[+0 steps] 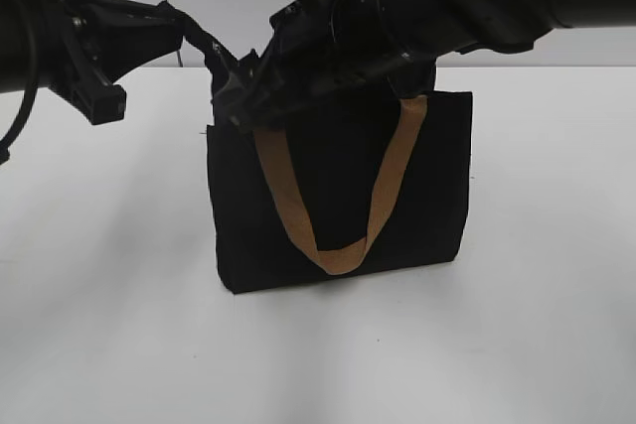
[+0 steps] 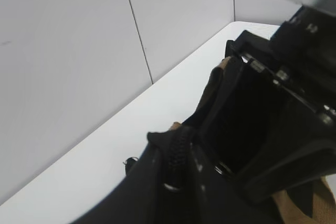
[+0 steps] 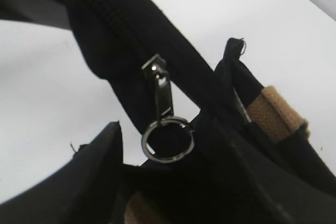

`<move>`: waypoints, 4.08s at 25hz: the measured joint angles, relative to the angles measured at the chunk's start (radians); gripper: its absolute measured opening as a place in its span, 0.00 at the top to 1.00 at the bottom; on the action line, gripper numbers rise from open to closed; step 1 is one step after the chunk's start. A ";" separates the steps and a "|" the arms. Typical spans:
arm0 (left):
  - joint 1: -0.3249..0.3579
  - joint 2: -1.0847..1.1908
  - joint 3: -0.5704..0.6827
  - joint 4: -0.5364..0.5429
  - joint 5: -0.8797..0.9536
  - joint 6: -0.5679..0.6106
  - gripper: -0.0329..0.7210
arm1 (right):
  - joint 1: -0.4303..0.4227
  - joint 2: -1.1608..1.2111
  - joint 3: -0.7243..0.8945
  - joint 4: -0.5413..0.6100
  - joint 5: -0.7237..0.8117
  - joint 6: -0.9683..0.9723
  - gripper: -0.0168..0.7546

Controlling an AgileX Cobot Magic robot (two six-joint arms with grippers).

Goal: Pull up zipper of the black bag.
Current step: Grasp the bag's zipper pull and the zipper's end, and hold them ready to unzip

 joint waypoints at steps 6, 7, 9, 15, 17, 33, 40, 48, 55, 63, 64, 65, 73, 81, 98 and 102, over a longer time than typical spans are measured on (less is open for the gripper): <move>0.000 0.000 0.000 0.000 0.000 0.000 0.86 | 0.000 0.000 0.000 0.007 0.022 0.000 0.43; 0.000 0.000 0.000 0.000 0.000 0.000 0.86 | 0.000 0.000 0.000 0.008 0.035 0.001 0.43; 0.000 0.000 0.000 0.000 0.000 0.000 0.86 | 0.000 0.000 -0.001 0.013 0.063 0.001 0.43; 0.000 0.000 0.000 0.000 0.000 0.000 0.86 | 0.000 0.000 -0.002 0.015 0.072 0.001 0.43; 0.000 0.000 0.000 0.000 0.000 0.000 0.86 | 0.000 0.000 -0.002 0.015 0.057 0.001 0.43; 0.000 0.000 0.000 0.000 0.000 0.000 0.86 | 0.000 0.000 -0.002 0.015 0.090 0.001 0.62; 0.000 0.000 0.000 0.000 0.000 0.000 0.86 | 0.000 -0.042 -0.002 0.013 0.134 0.000 0.68; 0.000 0.000 0.000 0.000 0.000 0.000 0.86 | 0.000 -0.081 -0.002 -0.008 0.154 0.000 0.69; 0.000 0.000 0.000 0.000 0.000 0.000 0.86 | 0.000 -0.081 -0.002 -0.052 0.166 0.001 0.70; 0.000 0.000 0.000 0.000 0.000 0.000 0.86 | 0.000 -0.081 -0.002 -0.054 0.166 0.036 0.70; 0.000 0.000 0.000 0.000 0.000 0.000 0.86 | 0.000 -0.081 -0.002 -0.054 0.166 0.041 0.71; 0.000 0.000 0.000 0.000 0.000 0.000 0.86 | 0.000 -0.081 -0.002 -0.054 0.166 0.046 0.73; 0.000 0.000 0.000 0.000 0.000 0.000 0.86 | 0.000 -0.081 -0.002 -0.054 0.162 0.050 0.89; 0.000 0.000 0.000 0.000 0.000 0.000 0.86 | 0.000 -0.081 -0.002 -0.108 0.068 0.051 0.83; 0.000 0.000 0.000 0.000 0.001 0.000 0.86 | 0.000 -0.008 -0.001 -0.116 -0.042 0.028 0.53; 0.000 0.000 0.000 0.000 0.001 0.000 0.86 | 0.000 0.006 -0.001 -0.116 -0.046 0.027 0.53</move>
